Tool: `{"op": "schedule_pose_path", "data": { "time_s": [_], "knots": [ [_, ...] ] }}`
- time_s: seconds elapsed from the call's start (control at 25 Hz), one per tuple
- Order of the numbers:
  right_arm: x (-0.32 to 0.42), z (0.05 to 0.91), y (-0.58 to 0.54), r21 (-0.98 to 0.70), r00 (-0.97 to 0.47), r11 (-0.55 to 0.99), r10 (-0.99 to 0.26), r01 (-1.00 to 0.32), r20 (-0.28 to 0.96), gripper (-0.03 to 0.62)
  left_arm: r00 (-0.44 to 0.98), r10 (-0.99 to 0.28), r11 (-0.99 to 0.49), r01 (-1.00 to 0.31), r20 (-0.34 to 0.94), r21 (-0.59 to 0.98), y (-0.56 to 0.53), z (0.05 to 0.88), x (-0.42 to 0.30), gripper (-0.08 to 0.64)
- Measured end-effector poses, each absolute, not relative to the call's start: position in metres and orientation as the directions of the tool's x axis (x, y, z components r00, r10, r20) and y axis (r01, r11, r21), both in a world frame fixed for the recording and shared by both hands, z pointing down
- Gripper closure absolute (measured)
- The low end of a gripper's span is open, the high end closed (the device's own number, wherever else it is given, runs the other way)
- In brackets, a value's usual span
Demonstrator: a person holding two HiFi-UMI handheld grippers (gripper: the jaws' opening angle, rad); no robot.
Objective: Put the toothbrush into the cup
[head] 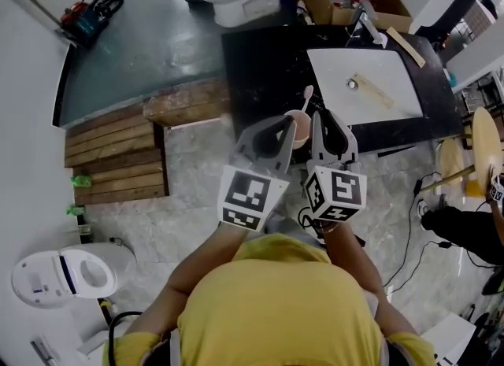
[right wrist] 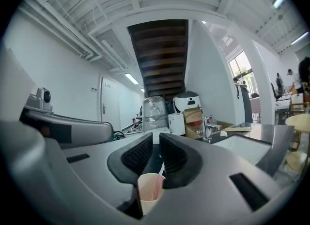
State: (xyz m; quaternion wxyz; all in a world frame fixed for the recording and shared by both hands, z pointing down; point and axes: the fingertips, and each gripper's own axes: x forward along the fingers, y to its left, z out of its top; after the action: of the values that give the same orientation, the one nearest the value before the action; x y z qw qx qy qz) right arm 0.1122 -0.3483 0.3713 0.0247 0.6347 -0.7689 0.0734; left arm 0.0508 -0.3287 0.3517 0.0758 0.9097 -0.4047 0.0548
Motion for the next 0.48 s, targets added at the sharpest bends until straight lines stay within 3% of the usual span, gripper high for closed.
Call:
{"op": "schedule_pose_path", "data": {
  "time_s": [0.48],
  "knots": [
    [0.104, 0.327, -0.308, -0.046, -0.228, 0.227, -0.973, -0.973, 0.031, 0.571, 0.662, -0.744, -0.657, -0.75, 0.09, 0.078, -0.308, 0.325, 0.049, 0.552]
  ]
}}
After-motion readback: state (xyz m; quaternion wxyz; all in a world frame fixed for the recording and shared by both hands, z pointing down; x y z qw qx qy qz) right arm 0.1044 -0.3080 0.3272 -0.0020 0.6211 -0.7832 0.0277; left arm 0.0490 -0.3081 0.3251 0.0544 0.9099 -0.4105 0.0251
